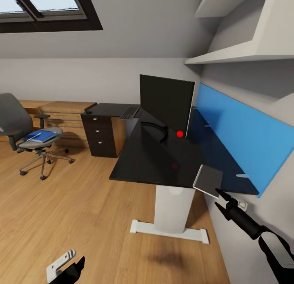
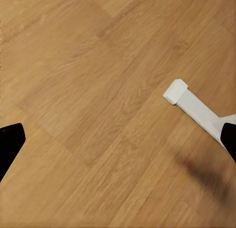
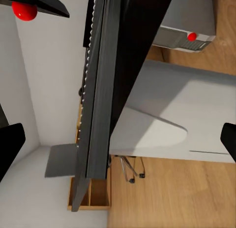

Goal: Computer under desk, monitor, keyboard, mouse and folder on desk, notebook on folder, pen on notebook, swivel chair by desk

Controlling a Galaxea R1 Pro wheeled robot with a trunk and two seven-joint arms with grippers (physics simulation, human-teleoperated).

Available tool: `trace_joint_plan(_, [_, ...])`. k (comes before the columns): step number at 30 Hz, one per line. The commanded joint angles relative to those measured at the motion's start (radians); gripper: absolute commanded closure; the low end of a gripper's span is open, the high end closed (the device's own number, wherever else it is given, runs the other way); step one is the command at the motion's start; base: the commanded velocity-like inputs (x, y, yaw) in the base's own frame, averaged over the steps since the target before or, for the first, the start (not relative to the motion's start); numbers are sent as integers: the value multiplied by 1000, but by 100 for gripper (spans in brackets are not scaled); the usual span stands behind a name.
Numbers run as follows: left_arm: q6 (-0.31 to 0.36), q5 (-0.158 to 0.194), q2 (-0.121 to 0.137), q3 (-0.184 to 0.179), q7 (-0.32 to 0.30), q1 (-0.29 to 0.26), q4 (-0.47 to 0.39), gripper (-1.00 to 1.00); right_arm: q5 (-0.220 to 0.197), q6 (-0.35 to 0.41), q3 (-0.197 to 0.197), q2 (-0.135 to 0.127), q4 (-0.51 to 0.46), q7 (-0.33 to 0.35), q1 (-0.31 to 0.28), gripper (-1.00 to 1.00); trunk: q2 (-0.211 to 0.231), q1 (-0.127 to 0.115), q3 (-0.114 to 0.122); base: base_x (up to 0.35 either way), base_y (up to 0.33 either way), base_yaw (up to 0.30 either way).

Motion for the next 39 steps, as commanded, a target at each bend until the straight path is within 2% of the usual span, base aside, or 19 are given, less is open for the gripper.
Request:
trace_joint_plan(1, [3,10,0,0,6,0,-1,-100,-5,8,-1,0,0,0,-1,-100,0,0,-1,0,0,0])
trace_joint_plan(23, [3,9,-1,-12,8,0,3,-100,-5,8,2,0,0,0,-1,-100,0,0,-1,11,0,0])
trace_joint_plan(29, [3,9,-1,-13,9,0,3,-100,-5,8,2,0,0,0,-1,-100,42,-23,18,1,0,0])
trace_joint_plan(39, [2,9,-1,-13,8,0,3,-100,-5,8,2,0,0,0,-1,-100,42,-23,18,0,0,0])
